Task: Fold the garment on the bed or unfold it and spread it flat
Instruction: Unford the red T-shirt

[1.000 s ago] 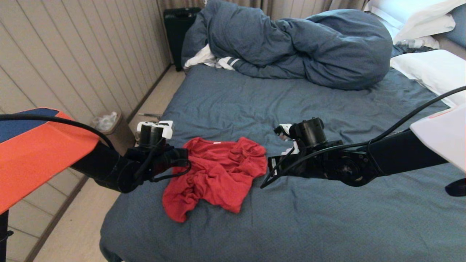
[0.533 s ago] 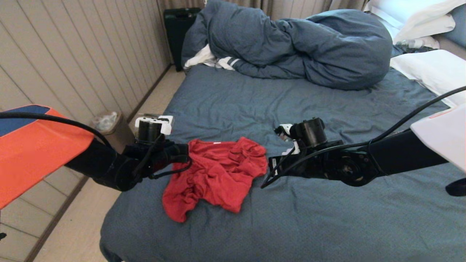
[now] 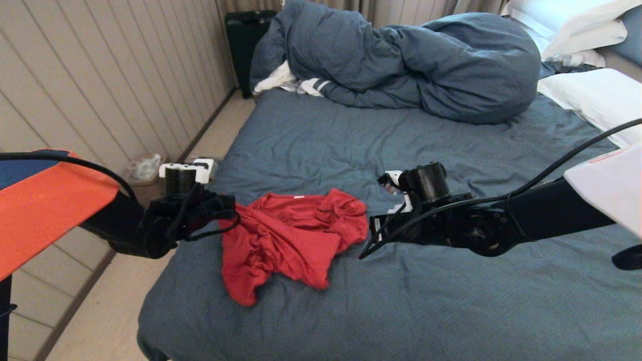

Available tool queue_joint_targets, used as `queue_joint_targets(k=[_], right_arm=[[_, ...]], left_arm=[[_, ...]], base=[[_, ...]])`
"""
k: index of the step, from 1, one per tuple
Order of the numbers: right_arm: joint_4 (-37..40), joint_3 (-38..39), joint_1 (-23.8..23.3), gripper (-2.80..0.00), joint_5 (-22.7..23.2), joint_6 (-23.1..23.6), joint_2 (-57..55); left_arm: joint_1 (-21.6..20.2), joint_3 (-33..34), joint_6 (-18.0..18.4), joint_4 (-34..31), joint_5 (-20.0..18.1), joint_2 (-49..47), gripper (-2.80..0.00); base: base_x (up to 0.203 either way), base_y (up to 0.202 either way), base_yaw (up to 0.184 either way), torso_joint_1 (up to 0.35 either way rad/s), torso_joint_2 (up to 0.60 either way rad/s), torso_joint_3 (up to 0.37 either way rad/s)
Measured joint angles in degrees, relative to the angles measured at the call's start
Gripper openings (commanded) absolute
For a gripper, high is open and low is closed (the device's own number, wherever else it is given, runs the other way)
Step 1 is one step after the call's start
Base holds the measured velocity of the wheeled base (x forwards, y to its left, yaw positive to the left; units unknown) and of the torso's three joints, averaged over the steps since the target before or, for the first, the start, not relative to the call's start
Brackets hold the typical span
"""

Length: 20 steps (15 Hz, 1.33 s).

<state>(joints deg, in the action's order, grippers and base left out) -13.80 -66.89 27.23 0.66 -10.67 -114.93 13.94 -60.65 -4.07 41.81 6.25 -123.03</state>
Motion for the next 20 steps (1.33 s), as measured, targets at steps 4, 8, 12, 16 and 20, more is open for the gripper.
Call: queue_joint_targets(k=[4,8,12,16,20], right_arm=[[0.4,-1.92,0.3,-2.8,0.02,-0.22,-0.68],[2.34,-5.68,1.34,-2.8,-0.2,-0.4,-1.88],[5.1,-8.09,2.97,-2.8,-0.2,-0.81,-2.54],[10.99,-15.15,3.8,-2.8,-0.17,-4.83,-5.46],[17.41,-25.52,5.23,-2.8,-0.42,-8.09,-10.67]], left_arm=[[1.2,3.33,-0.02,0.2,-0.01,3.05,-2.8],[6.56,9.21,-0.02,0.07,0.09,9.78,-2.8],[10.63,17.38,-0.06,0.11,0.57,16.62,-2.8],[12.43,23.02,-0.2,-0.69,0.63,23.97,-2.8],[15.04,29.2,-0.28,-1.52,0.65,31.25,-2.8]], base=[[0.0,0.0,0.0,0.0,0.0,0.0],[0.0,0.0,0.0,0.0,0.0,0.0],[0.0,0.0,0.0,0.0,0.0,0.0],[0.0,0.0,0.0,0.0,0.0,0.0],[0.0,0.0,0.0,0.0,0.0,0.0]])
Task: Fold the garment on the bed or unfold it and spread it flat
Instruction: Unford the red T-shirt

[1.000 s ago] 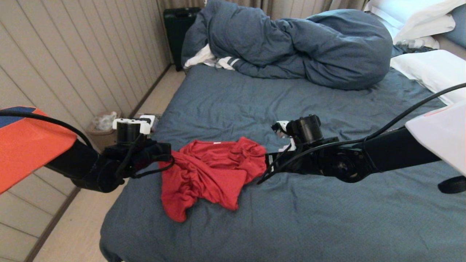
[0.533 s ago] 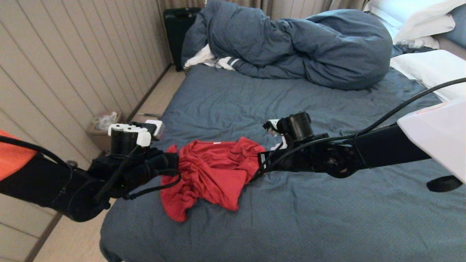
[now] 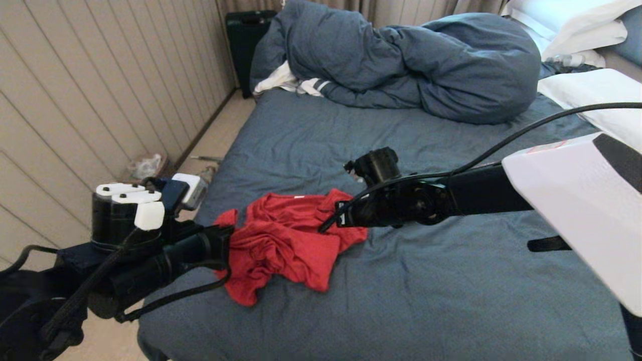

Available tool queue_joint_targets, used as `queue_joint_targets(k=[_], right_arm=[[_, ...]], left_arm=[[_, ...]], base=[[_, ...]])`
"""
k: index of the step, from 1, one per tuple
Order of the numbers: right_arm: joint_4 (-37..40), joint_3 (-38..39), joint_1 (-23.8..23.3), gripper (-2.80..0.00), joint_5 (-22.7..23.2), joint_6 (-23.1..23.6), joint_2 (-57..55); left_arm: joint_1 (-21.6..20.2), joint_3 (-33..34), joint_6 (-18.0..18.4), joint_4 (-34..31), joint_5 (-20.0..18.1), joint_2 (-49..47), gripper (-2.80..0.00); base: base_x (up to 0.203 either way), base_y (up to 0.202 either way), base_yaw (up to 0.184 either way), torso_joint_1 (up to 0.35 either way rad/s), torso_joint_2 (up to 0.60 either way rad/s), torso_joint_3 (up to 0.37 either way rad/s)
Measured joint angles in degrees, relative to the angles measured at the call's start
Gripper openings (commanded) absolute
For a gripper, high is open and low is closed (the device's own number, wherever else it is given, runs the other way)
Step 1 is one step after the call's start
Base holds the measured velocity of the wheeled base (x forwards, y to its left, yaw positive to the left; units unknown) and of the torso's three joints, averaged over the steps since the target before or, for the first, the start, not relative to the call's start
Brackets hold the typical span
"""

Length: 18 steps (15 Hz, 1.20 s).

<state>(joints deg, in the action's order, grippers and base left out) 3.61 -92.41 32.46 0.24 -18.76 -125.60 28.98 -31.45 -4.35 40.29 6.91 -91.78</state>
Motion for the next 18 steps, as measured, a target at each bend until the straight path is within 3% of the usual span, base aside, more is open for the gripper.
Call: queue_joint_targets(k=[5,9,14,18], right_arm=[[7.1,-11.33,2.83,-2.8,-1.25,-1.18,-5.95],[13.07,-18.73,5.55,-2.8,-1.82,-2.29,-11.41],[14.98,-18.16,8.06,-2.8,-1.82,-3.47,-13.57],[17.73,-9.46,9.54,-2.8,-1.31,-3.87,-10.89]], left_arm=[[2.72,4.88,-0.26,-0.76,-0.06,6.4,-2.8],[3.22,5.72,-1.1,-6.8,-0.75,12.67,-2.8],[3.29,6.02,-1.97,-10.19,-0.91,17.99,-2.8],[3.55,6.1,-2.18,-11.04,-0.94,19.59,-2.8]], base=[[0.0,0.0,0.0,0.0,0.0,0.0],[0.0,0.0,0.0,0.0,0.0,0.0],[0.0,0.0,0.0,0.0,0.0,0.0],[0.0,0.0,0.0,0.0,0.0,0.0]])
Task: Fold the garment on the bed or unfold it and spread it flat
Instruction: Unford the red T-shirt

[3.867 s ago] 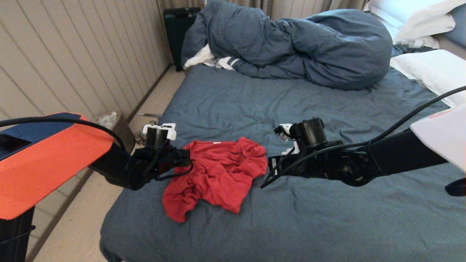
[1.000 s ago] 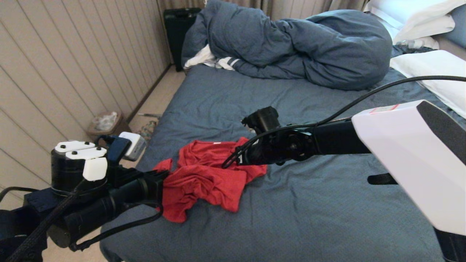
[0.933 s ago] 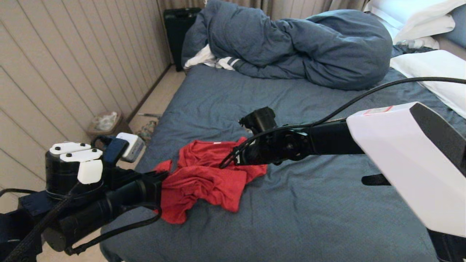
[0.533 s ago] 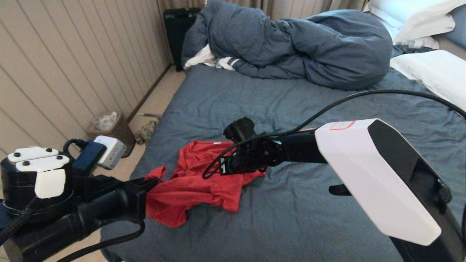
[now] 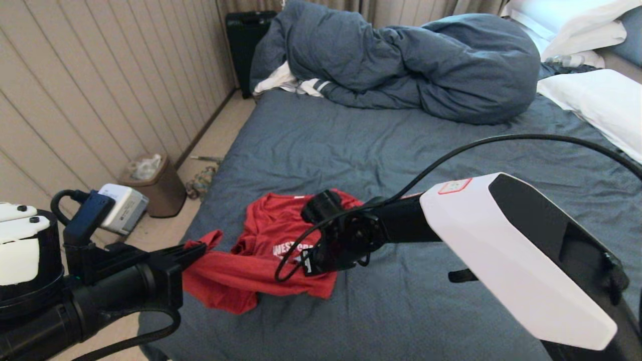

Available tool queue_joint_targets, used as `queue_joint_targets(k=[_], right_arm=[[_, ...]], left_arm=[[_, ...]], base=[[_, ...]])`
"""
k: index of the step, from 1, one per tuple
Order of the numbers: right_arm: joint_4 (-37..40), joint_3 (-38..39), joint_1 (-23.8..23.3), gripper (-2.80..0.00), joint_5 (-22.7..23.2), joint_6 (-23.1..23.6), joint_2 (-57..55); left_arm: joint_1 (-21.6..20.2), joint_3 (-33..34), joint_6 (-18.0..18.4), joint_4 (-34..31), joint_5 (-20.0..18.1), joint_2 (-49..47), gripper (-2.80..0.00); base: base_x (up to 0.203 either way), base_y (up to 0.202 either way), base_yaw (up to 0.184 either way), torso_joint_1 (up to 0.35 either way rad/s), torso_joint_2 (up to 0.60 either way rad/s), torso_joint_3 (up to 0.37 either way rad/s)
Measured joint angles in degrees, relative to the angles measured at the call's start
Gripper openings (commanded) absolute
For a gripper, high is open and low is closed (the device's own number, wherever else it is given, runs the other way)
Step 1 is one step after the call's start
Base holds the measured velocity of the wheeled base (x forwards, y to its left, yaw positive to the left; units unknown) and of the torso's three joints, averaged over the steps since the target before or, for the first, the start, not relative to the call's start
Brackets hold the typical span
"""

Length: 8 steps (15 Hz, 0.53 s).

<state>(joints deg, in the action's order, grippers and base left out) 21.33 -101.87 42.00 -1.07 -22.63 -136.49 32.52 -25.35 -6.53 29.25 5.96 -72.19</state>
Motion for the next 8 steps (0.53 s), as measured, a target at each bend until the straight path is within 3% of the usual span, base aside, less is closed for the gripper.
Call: queue_joint_targets(k=[4,8], right_arm=[[-0.21,13.51,0.88,-2.8,0.47,0.0,6.79],[-6.5,25.02,1.19,-2.8,0.12,0.09,13.42]], left_arm=[[0.16,1.15,-0.85,0.05,-0.04,0.2,-2.8],[0.16,2.98,-1.13,0.51,-0.33,-0.14,-2.8]], base=[[0.0,0.0,0.0,0.0,0.0,0.0],[0.0,0.0,0.0,0.0,0.0,0.0]])
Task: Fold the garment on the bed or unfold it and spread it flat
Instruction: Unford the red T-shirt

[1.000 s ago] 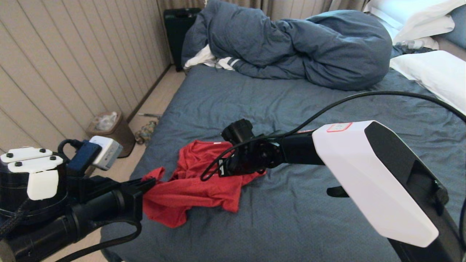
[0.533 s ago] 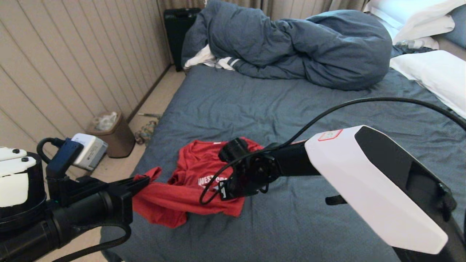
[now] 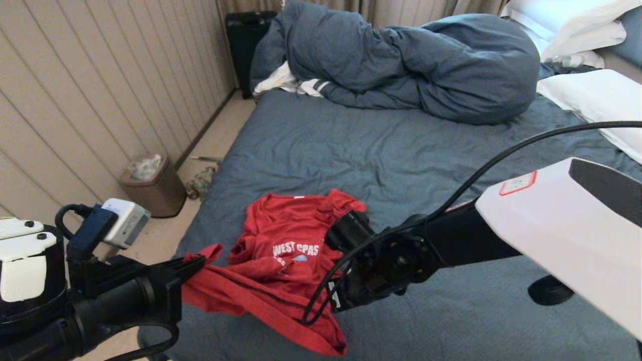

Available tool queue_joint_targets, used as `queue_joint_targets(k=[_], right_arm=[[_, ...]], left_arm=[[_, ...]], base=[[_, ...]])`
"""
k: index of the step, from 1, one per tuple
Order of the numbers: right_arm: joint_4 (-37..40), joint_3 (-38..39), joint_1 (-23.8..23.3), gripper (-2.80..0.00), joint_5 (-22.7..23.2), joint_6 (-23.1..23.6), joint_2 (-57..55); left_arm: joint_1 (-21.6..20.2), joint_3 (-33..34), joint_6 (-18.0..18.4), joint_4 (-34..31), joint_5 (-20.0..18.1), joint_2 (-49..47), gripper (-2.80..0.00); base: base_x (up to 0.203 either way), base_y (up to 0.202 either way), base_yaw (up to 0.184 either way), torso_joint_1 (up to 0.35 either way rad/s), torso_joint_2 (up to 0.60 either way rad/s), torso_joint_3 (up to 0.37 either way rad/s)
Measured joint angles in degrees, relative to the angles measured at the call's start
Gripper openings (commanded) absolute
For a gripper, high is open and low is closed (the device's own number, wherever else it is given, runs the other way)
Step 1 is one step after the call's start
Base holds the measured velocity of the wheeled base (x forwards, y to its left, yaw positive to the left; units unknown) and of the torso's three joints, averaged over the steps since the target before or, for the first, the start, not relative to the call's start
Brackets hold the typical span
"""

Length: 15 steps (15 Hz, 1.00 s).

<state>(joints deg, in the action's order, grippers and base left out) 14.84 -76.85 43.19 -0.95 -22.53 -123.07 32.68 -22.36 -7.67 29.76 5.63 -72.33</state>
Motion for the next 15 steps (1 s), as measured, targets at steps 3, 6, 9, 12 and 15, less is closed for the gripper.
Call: queue_joint_targets(k=[3,6,9,12,15], right_arm=[[-1.44,4.09,0.0,-2.8,0.16,-0.03,3.4],[-2.52,3.18,-0.09,-2.8,-0.18,0.04,4.85],[-2.63,2.76,-0.28,-2.8,-0.2,0.05,5.29],[-2.66,1.62,-0.75,-2.8,-0.23,0.05,5.43],[-2.68,-0.63,-1.19,-2.8,-0.26,-0.01,5.4]], left_arm=[[-0.07,1.57,-0.05,0.12,-1.94,-0.08,-2.8],[-0.07,3.17,0.08,0.12,-2.06,-0.23,-2.8],[-0.08,3.63,0.05,0.07,-2.07,-0.08,0.0],[-0.07,3.93,-0.07,-0.41,-2.08,0.96,0.0],[-0.07,2.84,-0.1,-0.44,-1.91,2.18,0.0]], base=[[0.0,0.0,0.0,0.0,0.0,0.0],[0.0,0.0,0.0,0.0,0.0,0.0],[0.0,0.0,0.0,0.0,0.0,0.0],[0.0,0.0,0.0,0.0,0.0,0.0],[0.0,0.0,0.0,0.0,0.0,0.0]])
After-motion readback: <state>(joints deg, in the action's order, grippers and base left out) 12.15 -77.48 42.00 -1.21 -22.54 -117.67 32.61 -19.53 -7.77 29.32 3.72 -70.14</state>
